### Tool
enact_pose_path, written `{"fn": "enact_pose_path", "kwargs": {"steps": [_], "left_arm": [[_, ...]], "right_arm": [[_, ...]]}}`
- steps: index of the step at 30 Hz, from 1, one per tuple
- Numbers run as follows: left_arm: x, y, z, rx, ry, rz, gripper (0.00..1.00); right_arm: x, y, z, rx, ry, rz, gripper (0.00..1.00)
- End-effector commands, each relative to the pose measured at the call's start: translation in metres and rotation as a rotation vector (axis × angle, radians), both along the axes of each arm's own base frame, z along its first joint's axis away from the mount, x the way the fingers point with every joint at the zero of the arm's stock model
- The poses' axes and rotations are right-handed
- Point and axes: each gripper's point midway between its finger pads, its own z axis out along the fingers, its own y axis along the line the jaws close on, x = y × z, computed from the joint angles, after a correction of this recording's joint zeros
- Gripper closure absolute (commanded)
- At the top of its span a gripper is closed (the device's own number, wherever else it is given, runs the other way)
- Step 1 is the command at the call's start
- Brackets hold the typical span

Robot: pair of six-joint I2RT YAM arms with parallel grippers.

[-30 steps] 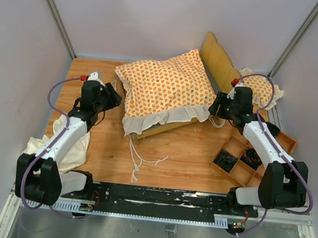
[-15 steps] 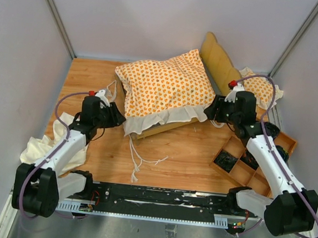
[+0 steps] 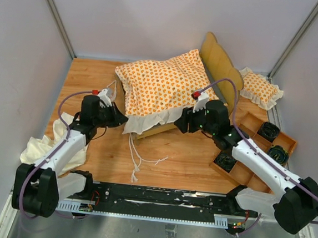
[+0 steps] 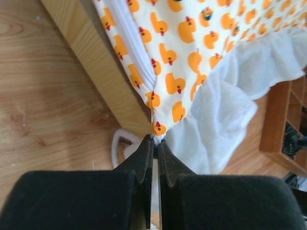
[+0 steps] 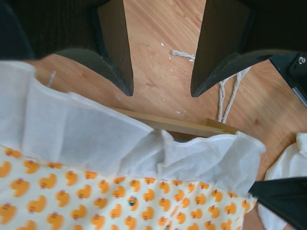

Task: Set up the pet bed
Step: Cross the ropes over the mattress.

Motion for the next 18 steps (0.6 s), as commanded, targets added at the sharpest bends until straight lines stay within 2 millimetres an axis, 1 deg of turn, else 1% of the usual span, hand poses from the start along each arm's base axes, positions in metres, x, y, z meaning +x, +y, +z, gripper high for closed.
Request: {"fn": "enact_pose_path", "kwargs": {"steps": [1,3,7,9,11,13,16,18], "left_arm": [[-0.005,-0.014,0.047,-0.117,-0.097,-0.041,0.97],[-0.01,-0.022,0.056,-0.168,-0.105,-0.071,0.99],[-0.017,-0.033,0.066,-0.234,-0.108,-0.127,0.99],[-0.018,-0.036,0.068,-0.254,-0.106,-0.145,0.98],[-0.019,-0.038,0.068,-0.267,-0.096,-0.154,0.98],[-0.02,-0.04,0.068,-0.281,-0.087,-0.162,0.98],[-0.022,-0.043,0.068,-0.31,-0.075,-0.168,0.97],[-0.023,-0.045,0.067,-0.328,-0.067,-0.177,0.97]], "right_arm": [[-0.008,0.042,0.005,0.018,-0.207,0.162,0.48],[-0.011,0.058,0.009,0.041,-0.284,0.226,0.48],[-0.02,0.089,0.019,0.047,-0.446,0.377,0.47],[-0.021,0.102,0.022,0.033,-0.493,0.439,0.43],[-0.025,0.116,0.024,0.034,-0.502,0.509,0.39],[-0.025,0.128,0.023,0.004,-0.517,0.523,0.38],[-0.028,0.146,0.013,-0.056,-0.599,0.551,0.37],[-0.025,0.154,0.006,-0.095,-0.632,0.537,0.37]]}}
